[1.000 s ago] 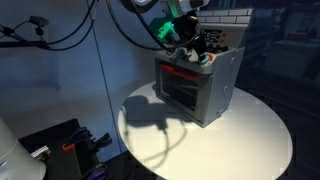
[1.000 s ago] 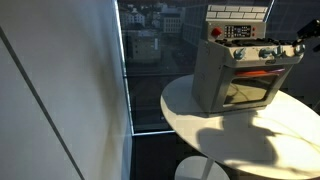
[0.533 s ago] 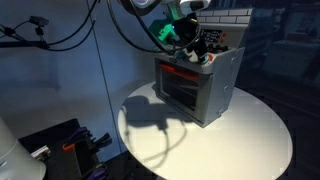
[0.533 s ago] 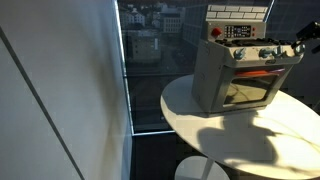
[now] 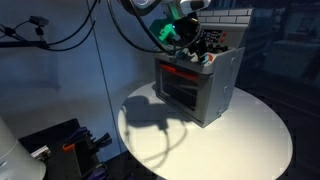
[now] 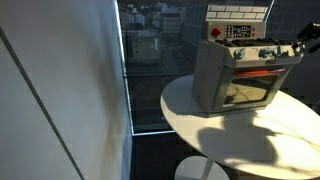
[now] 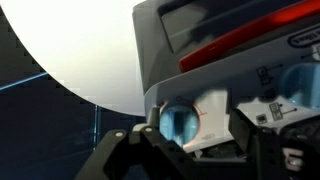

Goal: Turn the knob on the far right to the right

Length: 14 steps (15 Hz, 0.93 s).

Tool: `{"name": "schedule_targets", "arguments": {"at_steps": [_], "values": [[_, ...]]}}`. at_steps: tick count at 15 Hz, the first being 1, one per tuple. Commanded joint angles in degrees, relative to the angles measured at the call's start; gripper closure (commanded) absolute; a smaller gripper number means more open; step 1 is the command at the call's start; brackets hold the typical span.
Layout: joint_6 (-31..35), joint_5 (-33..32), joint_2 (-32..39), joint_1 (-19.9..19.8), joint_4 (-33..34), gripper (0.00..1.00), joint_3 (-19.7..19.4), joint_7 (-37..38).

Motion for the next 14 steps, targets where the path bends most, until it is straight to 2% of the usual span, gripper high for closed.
{"name": "schedule_targets", "arguments": {"at_steps": [1,4,5,7,9,10,11,12,13,14], "values": [[1.04,2.48,0.37,0.14,0.81,0.30,-0.35,-1.91],[1.45,3.46,0.46,0.11,0.88,0.36,-0.51,-2.16],[1.47,3.64,0.52,0.10,0.94,0.35,-0.57,-2.19],[1.50,4.07,0.60,0.10,0.99,0.42,-0.70,-2.29],[1.55,4.22,0.63,0.11,0.99,0.55,-0.79,-2.33],[1.58,4.31,0.63,0.11,0.98,0.65,-0.83,-2.32],[1.60,4.40,0.61,0.13,0.96,0.64,-0.87,-2.34],[1.64,4.40,0.61,0.13,0.95,0.68,-0.90,-2.32],[1.68,4.46,0.59,0.13,0.92,0.78,-0.93,-2.30],[1.71,4.53,0.60,0.12,0.91,0.78,-0.96,-2.28]]}}
